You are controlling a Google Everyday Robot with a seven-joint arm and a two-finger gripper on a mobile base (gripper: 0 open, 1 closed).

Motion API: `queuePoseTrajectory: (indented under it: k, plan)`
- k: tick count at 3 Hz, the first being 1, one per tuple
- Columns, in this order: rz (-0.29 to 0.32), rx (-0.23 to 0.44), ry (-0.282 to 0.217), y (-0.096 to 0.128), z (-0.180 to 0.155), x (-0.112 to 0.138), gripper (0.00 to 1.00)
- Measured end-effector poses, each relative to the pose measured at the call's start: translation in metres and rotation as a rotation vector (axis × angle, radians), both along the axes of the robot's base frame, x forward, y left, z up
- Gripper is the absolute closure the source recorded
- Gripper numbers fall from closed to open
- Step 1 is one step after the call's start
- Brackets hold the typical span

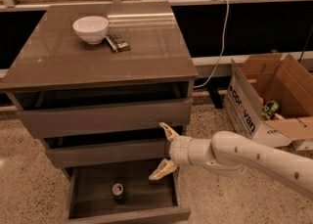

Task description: Pick green can from bottom drawer and place on counter

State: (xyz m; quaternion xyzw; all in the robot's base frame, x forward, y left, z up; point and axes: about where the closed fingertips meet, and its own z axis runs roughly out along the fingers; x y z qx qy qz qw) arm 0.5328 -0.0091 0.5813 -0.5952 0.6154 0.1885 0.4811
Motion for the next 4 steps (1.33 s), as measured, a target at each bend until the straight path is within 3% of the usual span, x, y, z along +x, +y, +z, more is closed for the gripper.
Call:
queuePoseTrajectory:
  k: [1,2,3,4]
  plan:
    - [0.059,0.051,0.016,0.014,-0.011,0.0,0.0]
    - [0.185,0.155,0.068,0.061,-0.053,-0.008,0.16]
    - [0.247,0.196,0.12,0.099,-0.098,-0.015,0.37]
    - [0.26,0.173,0.151,0.122,-0.142,-0.014,0.37]
